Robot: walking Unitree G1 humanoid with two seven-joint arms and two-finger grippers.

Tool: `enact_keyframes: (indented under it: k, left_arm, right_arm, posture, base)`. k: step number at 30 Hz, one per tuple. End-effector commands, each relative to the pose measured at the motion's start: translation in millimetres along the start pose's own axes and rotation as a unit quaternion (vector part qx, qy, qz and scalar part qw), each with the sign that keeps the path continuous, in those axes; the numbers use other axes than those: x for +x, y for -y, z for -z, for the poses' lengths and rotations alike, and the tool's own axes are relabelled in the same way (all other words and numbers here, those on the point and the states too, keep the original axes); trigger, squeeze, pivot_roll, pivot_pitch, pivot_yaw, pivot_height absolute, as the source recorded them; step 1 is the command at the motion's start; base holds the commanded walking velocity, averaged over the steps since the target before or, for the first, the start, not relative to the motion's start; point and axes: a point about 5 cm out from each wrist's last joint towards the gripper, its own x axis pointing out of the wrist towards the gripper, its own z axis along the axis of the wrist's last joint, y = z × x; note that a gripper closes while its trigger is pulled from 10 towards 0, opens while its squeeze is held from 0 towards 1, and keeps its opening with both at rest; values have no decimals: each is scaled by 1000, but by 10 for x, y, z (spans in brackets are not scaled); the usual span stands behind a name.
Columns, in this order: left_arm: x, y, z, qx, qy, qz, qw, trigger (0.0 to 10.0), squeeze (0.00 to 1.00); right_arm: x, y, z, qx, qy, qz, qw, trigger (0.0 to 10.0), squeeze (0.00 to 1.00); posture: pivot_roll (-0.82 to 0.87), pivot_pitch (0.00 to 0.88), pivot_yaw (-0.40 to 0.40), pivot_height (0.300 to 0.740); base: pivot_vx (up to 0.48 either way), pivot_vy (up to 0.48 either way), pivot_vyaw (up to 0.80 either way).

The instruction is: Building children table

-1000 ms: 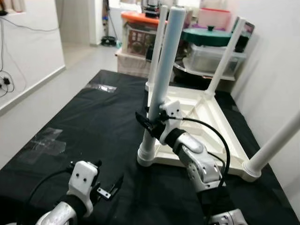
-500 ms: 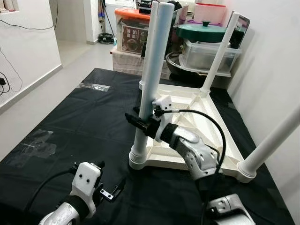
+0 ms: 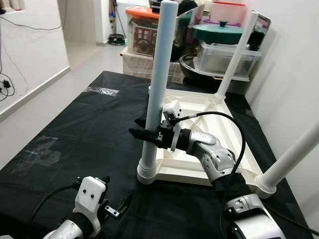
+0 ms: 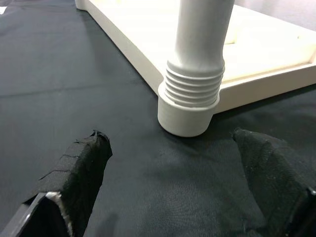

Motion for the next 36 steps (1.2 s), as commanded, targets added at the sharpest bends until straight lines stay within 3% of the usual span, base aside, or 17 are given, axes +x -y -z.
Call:
enact_keyframes:
  k: [1,13,20,23,26,28,30,36]
  left_arm:
    - [-16,15,16,-1,-8,3,1000,10000,0]
    - [-53,7,22,-1,-11,-6,1000,10000,0]
    - [-68,1,19,0,-11,-11,1000,10000,0]
    - [-76,11,22,-2,-11,-12,1000,10000,0]
    - [-76,13,20,-2,-11,-12,1000,10000,0]
    - [-77,3,18,-3,-10,-15,1000,10000,0]
    - [-81,1,16,-4,-9,-16,1000,10000,0]
    - [-85,-12,17,-4,-10,-16,1000,10000,0]
  right_arm:
    - [15,-46,353,69,-50,-21,996,10000,0]
    - [140,-117,433,77,-49,-70,993,10000,0]
    - [170,-150,443,43,-47,-84,994,10000,0]
    - [186,-163,530,20,-46,-21,998,10000,0]
    - [192,-132,560,27,-49,22,998,10000,0]
    - [190,-50,596,54,-31,129,990,10000,0]
    - [183,-49,629,72,-15,185,980,10000,0]
    - [192,-103,638,79,-5,225,971,10000,0]
  posture:
    - [136,0,-124,740]
    - [159,0,-137,740]
    - [158,0,-138,740]
    - [148,0,-136,740]
    - [149,0,-140,740]
    - [148,0,-135,740]
    - [147,0,-130,740]
    - [129,0,-120,740]
  base:
    - [0,0,0]
    - [0,0,0]
    - [0,0,0]
    - [0,0,0]
    - [0,0,0]
    - [0,0,0]
    - [0,0,0]
    - [0,0,0]
